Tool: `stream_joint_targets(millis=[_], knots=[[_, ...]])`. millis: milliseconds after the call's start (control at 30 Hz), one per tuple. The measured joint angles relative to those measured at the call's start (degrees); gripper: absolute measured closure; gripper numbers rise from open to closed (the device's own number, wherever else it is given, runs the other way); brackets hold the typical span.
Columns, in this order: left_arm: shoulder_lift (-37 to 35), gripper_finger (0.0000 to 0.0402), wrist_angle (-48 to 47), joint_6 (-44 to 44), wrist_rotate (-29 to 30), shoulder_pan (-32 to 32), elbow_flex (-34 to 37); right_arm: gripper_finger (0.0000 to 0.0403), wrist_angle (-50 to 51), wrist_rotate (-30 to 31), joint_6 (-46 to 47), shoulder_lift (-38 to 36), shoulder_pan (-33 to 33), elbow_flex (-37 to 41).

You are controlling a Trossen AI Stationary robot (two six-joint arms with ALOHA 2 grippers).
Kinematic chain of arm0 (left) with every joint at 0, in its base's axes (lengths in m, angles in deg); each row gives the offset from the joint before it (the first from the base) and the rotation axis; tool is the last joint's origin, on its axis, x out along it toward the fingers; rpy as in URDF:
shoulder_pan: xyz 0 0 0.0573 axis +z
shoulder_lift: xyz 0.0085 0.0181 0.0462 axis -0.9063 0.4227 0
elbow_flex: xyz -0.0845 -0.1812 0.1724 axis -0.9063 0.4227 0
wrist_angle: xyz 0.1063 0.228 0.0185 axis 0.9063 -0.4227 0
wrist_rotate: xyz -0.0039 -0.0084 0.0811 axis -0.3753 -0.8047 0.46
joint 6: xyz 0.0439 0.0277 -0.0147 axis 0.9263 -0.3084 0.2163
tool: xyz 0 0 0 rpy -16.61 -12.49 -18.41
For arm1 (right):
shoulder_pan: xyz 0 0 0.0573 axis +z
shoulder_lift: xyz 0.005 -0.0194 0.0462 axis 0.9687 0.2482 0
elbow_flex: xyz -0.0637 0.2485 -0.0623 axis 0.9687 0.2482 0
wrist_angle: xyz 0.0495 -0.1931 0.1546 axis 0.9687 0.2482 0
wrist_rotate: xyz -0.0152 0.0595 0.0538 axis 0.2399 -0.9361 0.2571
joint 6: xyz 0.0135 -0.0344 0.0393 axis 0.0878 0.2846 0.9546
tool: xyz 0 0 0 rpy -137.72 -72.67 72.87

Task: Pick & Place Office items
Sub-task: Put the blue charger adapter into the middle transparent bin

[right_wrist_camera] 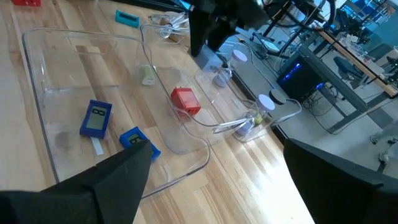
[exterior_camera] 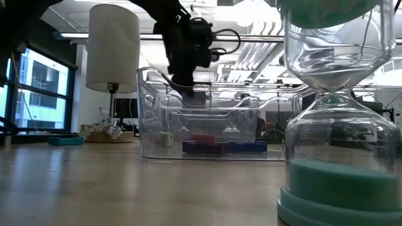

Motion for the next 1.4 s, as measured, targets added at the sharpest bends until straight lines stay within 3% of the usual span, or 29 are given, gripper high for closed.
stream_joint_targets(millis=[800,1400], knots=[[2.0,0.0190,-3.8,1.0,-0.8,0.2,6.6,0.0048,-0.2,-1.0,0.0,0.0,0.0,0.0],[1.8,0.0190,3.5,1.5,1.5,1.5,11.5,0.0048,-0.4,-1.0,0.0,0.0,0.0,0.0]])
